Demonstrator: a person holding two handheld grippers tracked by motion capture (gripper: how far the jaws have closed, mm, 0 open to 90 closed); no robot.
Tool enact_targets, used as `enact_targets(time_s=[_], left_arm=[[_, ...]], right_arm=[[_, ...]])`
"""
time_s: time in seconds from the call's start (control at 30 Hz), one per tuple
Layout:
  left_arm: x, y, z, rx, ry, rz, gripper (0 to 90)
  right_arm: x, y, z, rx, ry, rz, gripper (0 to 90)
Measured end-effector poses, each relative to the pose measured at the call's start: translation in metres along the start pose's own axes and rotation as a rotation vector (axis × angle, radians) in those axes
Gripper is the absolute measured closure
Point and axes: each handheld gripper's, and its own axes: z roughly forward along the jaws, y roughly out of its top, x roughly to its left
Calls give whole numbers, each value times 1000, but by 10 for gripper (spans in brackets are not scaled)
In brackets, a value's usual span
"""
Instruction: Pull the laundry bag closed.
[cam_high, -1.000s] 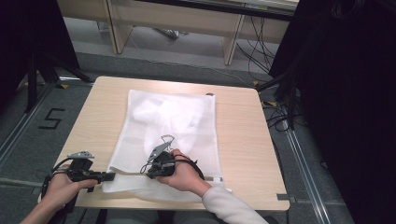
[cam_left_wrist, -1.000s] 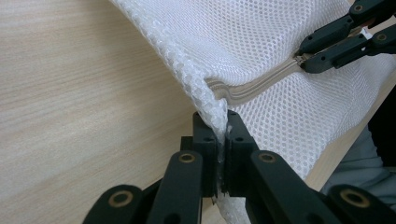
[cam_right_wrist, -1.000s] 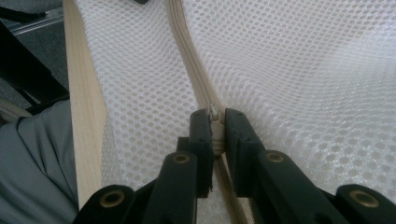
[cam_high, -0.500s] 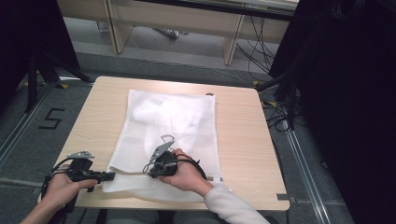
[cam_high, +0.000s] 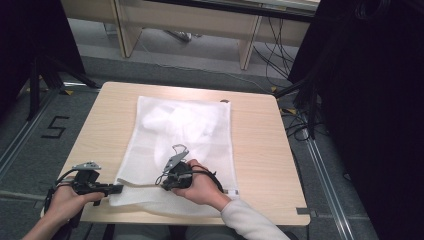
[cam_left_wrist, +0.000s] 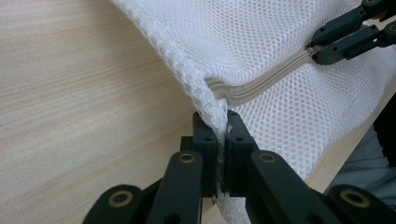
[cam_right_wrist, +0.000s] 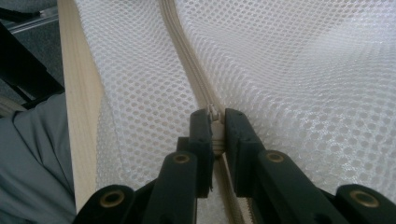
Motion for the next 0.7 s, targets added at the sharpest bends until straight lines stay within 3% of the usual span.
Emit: enact_targets(time_s=[0.7], left_arm=[[1, 0, -1, 6, 4, 3, 854]], right_arm=[[-2, -5, -7, 3, -12, 13, 827]])
